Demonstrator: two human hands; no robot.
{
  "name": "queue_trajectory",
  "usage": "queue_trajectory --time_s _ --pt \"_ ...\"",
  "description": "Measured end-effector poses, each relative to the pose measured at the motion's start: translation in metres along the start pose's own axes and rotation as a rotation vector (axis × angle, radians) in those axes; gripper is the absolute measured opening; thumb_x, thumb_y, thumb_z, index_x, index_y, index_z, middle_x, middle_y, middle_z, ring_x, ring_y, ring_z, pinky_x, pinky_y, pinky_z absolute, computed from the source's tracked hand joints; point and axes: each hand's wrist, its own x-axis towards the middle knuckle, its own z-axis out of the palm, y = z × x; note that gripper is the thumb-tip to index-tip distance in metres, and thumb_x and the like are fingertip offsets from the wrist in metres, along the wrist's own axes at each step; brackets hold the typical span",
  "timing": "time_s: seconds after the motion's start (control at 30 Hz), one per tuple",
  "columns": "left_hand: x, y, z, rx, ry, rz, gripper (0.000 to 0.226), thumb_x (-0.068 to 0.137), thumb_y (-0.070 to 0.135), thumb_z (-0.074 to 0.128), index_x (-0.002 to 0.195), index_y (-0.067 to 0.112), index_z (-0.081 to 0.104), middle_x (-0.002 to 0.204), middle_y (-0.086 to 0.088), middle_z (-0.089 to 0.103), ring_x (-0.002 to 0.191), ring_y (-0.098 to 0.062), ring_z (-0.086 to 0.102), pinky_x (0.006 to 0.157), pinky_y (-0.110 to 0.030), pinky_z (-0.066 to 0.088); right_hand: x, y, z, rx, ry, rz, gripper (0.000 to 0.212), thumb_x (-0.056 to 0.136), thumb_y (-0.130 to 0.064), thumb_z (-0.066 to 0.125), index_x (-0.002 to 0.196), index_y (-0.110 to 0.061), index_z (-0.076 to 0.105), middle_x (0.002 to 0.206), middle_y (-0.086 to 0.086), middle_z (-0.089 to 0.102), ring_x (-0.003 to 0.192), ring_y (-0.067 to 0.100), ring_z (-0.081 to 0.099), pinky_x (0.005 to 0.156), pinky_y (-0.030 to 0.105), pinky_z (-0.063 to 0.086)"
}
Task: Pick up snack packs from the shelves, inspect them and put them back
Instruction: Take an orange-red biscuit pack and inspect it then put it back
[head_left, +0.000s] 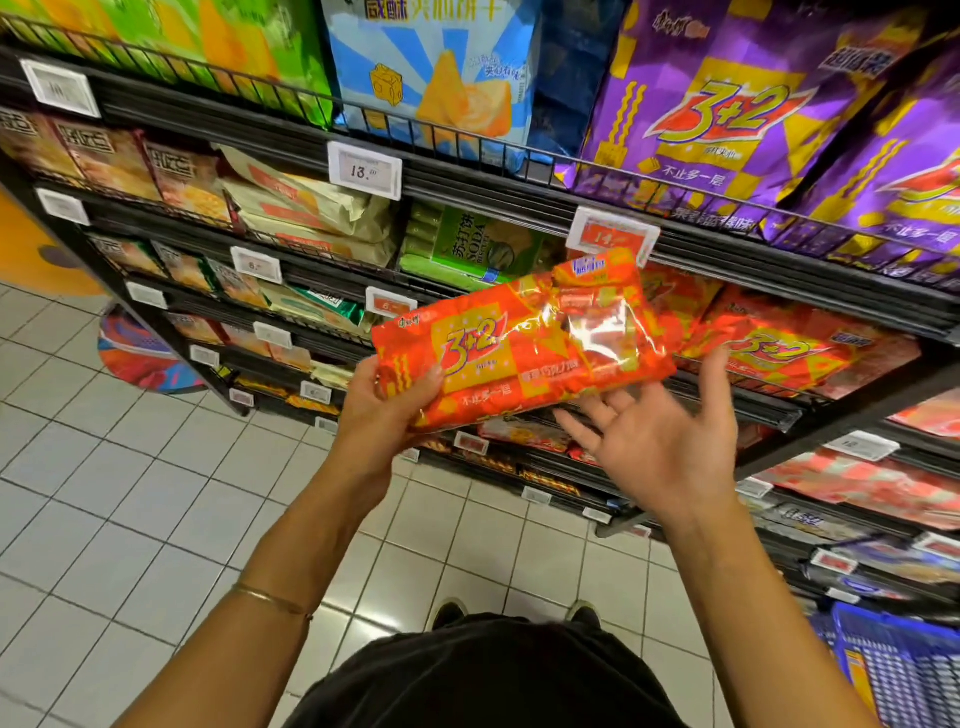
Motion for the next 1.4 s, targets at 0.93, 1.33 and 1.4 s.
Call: queue_trajectory --time_s 0.93,1.33,1.4 --pt "-0.014 0.007 -0.007 0.227 -0.016 0.178 0.063 0.095 0.075 0.035 0.132 0.029 0.056 0.122 0.003 0.072 0.105 -0.008 0.074 0.077 -0.031 0.062 0.002 0.018 -0.011 -0.494 0.557 -0.029 0.047 0.098 -0.071 0.044 0.116 -0.035 0.069 0.096 -0.004 0.082 0.083 0.017 0.08 0.053 0.028 0.06" --pt "-0.016 0.015 -0.009 0.023 -0.331 -0.165 0.07 0.088 0.076 0.05 0.135 0.028 0.068 0.13 -0.01 0.073 0.12 -0.031 0.071 0.091 -0.052 0.061 -0.018 -0.005 -0.028 -0.39 0.451 0.08 0.045 0.088 -0.065 0.065 0.105 -0.026 0.082 0.112 0.01 0.079 0.096 0.03 0.079 0.064 0.043 0.063" --pt "-0.018 0.013 -0.004 -0.036 -0.274 -0.178 0.068 0.08 0.08 0.055 0.122 0.031 0.076 0.126 -0.01 0.075 0.115 -0.033 0.073 0.082 -0.051 0.063 -0.018 -0.003 -0.026 -0.38 0.424 0.076 0.044 0.089 -0.065 0.063 0.101 -0.028 0.084 0.113 0.01 0.079 0.097 0.03 0.079 0.065 0.043 0.063"
